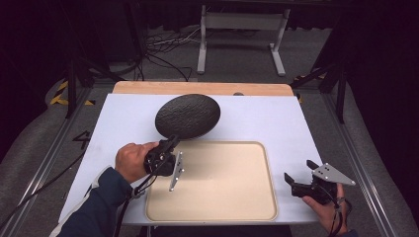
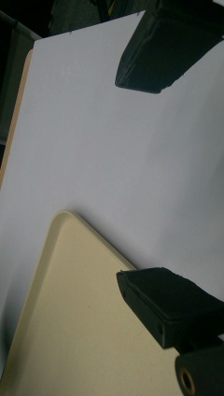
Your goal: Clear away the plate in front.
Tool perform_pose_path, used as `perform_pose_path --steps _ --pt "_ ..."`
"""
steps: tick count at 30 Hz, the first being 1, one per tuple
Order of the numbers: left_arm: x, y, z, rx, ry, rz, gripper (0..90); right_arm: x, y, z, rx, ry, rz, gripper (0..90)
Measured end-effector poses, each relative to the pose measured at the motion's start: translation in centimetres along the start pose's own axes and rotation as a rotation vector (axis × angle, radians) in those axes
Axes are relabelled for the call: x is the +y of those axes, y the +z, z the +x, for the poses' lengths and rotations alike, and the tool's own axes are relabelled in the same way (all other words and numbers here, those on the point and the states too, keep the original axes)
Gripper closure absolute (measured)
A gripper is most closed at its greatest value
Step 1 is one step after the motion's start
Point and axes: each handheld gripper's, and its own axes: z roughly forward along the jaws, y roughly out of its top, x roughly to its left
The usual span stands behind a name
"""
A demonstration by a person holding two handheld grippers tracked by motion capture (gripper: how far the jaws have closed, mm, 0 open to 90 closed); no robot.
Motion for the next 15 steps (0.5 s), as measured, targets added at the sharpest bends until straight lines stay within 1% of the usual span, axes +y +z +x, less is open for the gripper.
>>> perform_pose_path --steps 3,4,5,6,7,10,12,13,15 --pt "0.8 -0.7 -0.3 0.007 0.009 -0.019 85.4 0.0 0.0 0.0 -0.002 0.0 -0.003 7.5" --pt "1.1 -1.0 -0.3 0.002 0.014 -0.032 85.4 0.0 -0.1 0.0 -0.002 -0.001 -0.005 7.4" --pt "1.3 -1.2 -0.3 -0.004 0.0 -0.044 85.7 0.0 -0.1 0.0 -0.001 0.0 -0.005 7.5" --pt "1.5 -1.3 -0.4 -0.006 0.0 -0.05 85.5 0.0 -0.1 0.0 -0.003 0.0 -0.005 7.5" --pt "1.6 -1.5 -0.5 -0.005 0.01 -0.054 85.4 0.0 -0.1 0.0 -0.003 0.0 -0.005 7.5" --pt "2.3 -2.2 -1.1 -0.017 0.016 -0.075 85.4 0.0 -0.1 0.0 -0.004 -0.001 -0.008 7.5" --pt "2.6 -2.5 -1.5 -0.021 0.03 -0.084 85.4 0.0 -0.2 0.0 -0.006 0.001 -0.007 7.5" --pt "2.7 -2.6 -1.7 -0.03 0.025 -0.088 85.4 0.0 -0.2 0.0 -0.005 0.0 -0.008 7.5" --pt "3.0 -2.8 -2.0 -0.039 0.03 -0.095 85.3 0.1 -0.2 0.0 -0.006 -0.002 -0.007 7.5"
